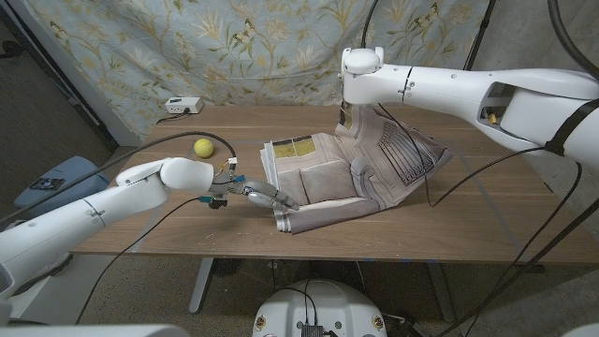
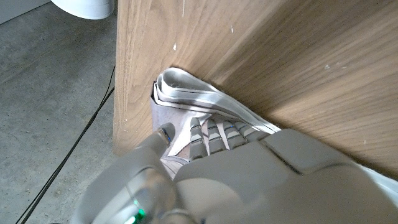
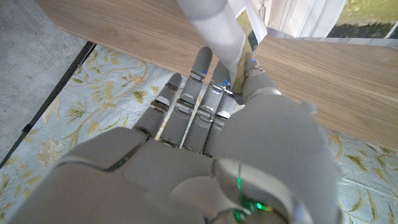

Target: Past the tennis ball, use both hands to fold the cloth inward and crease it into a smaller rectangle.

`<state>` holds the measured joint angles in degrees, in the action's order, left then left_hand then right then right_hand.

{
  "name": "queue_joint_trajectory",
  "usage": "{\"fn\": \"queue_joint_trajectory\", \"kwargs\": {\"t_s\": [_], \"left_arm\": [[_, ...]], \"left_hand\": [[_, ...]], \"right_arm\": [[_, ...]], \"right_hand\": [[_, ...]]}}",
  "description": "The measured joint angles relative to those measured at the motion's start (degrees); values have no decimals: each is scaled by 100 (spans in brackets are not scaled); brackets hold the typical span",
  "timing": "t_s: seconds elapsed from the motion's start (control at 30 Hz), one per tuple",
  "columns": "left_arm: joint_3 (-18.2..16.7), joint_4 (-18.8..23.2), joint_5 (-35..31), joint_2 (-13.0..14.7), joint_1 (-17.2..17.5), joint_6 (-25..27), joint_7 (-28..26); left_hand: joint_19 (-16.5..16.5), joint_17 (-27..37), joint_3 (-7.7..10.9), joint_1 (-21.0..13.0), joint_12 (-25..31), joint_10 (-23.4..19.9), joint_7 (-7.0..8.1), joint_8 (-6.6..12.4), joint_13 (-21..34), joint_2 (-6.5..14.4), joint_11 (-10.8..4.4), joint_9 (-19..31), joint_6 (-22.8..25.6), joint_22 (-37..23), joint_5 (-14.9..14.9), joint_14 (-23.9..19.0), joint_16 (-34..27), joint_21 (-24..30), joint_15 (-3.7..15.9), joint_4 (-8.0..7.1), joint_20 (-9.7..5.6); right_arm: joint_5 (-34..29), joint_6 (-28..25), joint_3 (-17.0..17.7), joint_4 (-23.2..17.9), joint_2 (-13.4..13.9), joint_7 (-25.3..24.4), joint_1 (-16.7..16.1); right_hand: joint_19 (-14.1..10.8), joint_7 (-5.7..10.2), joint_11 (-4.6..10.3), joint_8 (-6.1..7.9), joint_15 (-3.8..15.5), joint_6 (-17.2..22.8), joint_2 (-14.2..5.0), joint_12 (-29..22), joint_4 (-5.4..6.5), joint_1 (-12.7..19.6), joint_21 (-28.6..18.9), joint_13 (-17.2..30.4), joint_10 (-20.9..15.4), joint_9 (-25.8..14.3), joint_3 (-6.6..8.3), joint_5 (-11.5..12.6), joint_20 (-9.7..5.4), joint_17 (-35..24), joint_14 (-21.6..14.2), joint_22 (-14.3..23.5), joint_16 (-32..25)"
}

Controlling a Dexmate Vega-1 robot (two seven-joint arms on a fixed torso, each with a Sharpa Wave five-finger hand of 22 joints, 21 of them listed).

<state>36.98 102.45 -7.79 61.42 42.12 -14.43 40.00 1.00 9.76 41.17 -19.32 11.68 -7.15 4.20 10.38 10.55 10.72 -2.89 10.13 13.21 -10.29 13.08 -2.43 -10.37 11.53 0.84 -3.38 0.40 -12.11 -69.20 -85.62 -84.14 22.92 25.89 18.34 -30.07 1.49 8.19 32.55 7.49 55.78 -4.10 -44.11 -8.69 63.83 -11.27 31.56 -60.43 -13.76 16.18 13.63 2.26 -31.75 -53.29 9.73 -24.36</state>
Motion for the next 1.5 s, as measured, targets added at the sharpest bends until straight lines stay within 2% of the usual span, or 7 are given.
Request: {"fn": "queue_joint_trajectory", "kwargs": {"t_s": [0.4,0.67,0.77,1.23,1.5], "left_arm": [[-11,-36,-223,1,-16,-150,9],[-40,-64,-271,-9,-7,-161,13],[-50,-82,-273,-22,-2,-163,14],[-64,-136,-274,-46,5,-160,9],[-64,-159,-269,-61,7,-152,-7]], "left_hand": [[2,-3,0,0,0,0,31,0,-1,0,1,-1,-32,0,0,20,17,-1,20,48,-2],[3,-6,9,-23,0,0,31,0,-1,23,1,-1,-32,1,0,20,18,-1,20,56,-3],[2,-5,23,-23,0,0,31,0,-1,23,1,0,-32,1,0,20,18,-1,20,71,-3],[13,-1,-1,-41,0,0,31,0,-2,4,1,-2,-32,2,0,31,16,-4,31,94,-34],[13,-2,-17,-69,0,0,31,0,-2,22,2,-2,-32,2,0,31,16,-5,31,110,-35]], "right_arm": [[318,33,23,319,-281,-57,181],[444,102,1,490,-431,-52,240],[515,133,0,528,-484,-51,249],[678,217,29,609,-711,-115,251],[742,315,33,741,-893,-135,285]], "right_hand": [[-226,-122,-82,-10,51,-39,-44,1,-31,151,-88,41,19,-75,-31,-18,183,-43,-174,0,-24],[-317,-153,-124,-10,68,-70,-61,-22,-31,210,-88,50,1,-78,-32,-25,214,-53,-253,0,-46],[-379,-213,-139,-11,100,-72,-67,-22,-31,278,-88,70,5,-97,-32,-62,215,-53,-285,0,-46],[-615,-254,-195,-12,120,-90,-82,-66,-48,352,-133,99,50,-131,-45,-107,307,-80,-345,0,-67],[-665,-284,-206,-28,110,-103,-98,-66,-48,368,-133,99,59,-156,-46,-150,357,-79,-355,0,-67]]}}
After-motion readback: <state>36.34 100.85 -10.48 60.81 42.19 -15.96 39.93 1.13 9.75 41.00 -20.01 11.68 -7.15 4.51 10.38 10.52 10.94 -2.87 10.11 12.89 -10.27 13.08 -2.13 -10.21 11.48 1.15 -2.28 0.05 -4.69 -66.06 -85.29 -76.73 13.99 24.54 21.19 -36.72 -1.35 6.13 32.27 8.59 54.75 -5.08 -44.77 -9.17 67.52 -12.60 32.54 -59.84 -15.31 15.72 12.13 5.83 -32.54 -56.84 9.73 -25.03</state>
